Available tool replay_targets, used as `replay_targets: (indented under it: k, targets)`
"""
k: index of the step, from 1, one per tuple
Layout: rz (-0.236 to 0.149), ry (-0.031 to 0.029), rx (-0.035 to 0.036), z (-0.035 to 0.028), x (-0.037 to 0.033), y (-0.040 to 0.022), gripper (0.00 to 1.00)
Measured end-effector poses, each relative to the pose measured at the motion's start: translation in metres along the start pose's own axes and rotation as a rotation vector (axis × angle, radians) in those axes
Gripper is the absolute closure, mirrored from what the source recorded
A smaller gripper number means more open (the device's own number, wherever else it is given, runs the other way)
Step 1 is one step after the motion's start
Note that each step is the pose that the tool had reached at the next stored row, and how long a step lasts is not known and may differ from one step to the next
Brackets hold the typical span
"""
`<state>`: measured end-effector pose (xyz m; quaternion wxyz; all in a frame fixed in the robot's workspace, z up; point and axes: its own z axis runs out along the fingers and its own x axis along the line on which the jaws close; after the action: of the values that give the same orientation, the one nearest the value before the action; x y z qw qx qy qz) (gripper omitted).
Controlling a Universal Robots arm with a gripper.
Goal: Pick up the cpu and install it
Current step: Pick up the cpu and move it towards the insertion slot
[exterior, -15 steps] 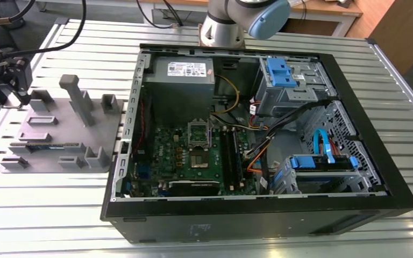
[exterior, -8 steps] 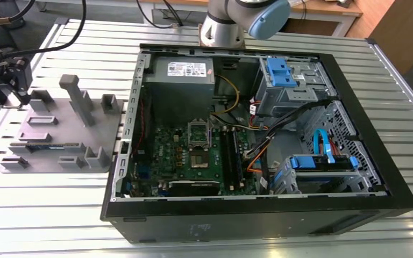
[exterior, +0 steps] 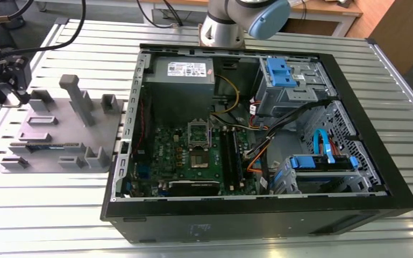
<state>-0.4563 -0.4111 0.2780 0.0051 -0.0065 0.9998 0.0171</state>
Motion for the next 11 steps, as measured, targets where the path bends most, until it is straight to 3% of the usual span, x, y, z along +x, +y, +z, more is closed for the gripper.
replay_targets:
  k: [11]
  targets:
    - [0.000,0.0003,0.0002,-0.0029,0.0000,0.0001,0.53]
